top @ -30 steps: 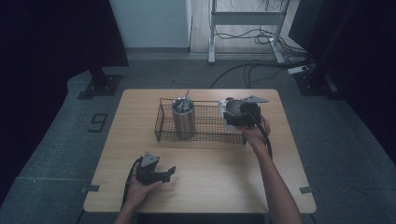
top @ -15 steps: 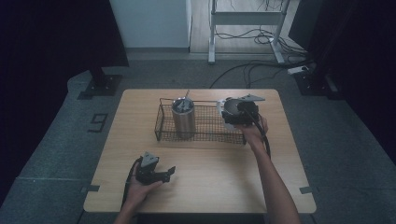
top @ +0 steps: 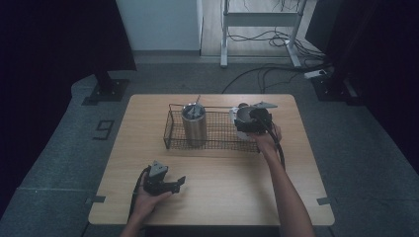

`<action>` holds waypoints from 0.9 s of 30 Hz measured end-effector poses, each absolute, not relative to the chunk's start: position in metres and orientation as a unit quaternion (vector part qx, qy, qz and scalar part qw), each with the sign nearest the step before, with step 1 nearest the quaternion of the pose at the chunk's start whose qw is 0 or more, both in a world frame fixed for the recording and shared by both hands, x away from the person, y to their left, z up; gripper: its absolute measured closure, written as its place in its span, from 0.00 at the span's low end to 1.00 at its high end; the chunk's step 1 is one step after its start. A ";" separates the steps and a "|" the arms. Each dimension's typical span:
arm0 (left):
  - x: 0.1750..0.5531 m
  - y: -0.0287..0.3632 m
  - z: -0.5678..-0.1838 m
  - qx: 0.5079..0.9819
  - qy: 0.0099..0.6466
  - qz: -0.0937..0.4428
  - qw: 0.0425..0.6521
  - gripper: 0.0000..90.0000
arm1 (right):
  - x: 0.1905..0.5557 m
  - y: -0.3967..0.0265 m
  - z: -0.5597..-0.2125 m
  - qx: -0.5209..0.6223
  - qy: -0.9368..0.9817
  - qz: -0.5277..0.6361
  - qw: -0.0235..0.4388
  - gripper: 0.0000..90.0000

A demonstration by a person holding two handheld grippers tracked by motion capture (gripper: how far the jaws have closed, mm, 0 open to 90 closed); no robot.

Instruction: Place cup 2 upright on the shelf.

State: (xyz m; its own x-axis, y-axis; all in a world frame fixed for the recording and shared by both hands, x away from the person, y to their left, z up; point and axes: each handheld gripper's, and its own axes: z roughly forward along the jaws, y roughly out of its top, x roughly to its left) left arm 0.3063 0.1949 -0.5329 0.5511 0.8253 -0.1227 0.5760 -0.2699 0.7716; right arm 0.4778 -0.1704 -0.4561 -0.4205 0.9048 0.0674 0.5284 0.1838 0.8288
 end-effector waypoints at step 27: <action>0.307 0.193 -0.536 0.787 0.446 0.147 0.399 0.17 | 0.485 -0.160 -0.480 0.486 0.757 0.380 0.215 0.07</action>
